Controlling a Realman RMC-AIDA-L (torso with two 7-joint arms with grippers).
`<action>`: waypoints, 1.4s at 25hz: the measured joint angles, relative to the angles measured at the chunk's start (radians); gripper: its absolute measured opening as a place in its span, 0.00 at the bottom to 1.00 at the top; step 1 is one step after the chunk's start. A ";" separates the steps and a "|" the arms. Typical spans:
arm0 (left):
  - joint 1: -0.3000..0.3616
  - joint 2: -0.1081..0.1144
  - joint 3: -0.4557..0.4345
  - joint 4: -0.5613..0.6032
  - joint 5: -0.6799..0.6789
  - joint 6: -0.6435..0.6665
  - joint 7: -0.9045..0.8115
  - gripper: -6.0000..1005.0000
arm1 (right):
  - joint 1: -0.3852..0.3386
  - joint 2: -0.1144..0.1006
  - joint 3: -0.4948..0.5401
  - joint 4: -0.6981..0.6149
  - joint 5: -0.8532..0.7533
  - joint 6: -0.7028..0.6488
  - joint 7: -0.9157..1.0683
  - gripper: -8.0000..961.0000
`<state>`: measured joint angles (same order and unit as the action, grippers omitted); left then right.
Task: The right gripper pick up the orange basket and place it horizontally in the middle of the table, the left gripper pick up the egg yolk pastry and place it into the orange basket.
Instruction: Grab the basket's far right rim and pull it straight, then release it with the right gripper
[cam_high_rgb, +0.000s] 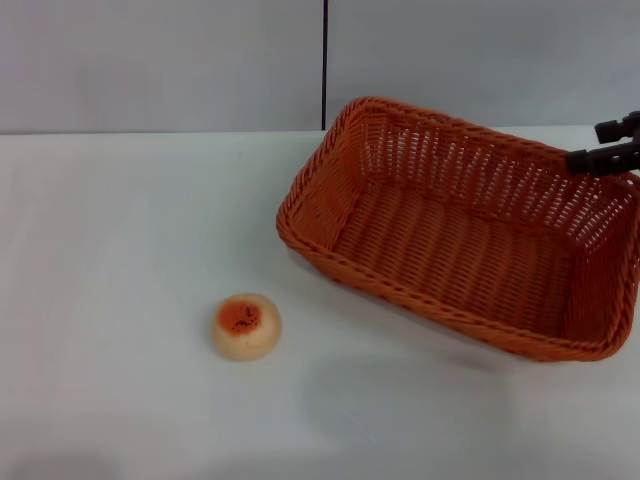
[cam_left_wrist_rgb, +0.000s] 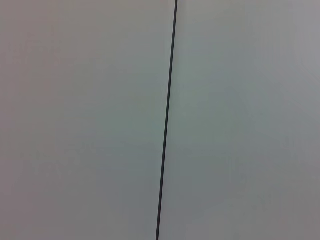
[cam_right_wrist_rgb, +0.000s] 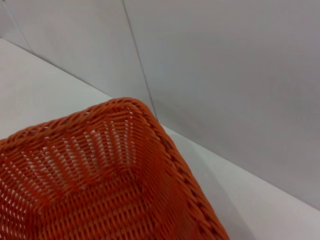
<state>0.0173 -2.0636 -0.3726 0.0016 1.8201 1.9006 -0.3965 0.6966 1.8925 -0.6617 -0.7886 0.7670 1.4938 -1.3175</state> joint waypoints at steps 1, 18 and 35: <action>0.002 0.000 0.000 0.000 0.000 0.002 0.000 0.81 | 0.002 0.002 0.000 0.000 0.000 -0.001 -0.003 0.79; 0.013 0.002 0.000 0.009 0.001 0.006 -0.001 0.81 | -0.004 0.032 -0.008 0.089 0.048 -0.103 -0.111 0.78; 0.013 0.004 -0.001 0.022 0.001 0.008 -0.001 0.81 | 0.004 0.046 -0.013 0.119 0.042 -0.164 -0.152 0.64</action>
<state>0.0306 -2.0601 -0.3735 0.0231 1.8207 1.9082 -0.3973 0.7010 1.9381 -0.6743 -0.6691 0.8087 1.3301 -1.4694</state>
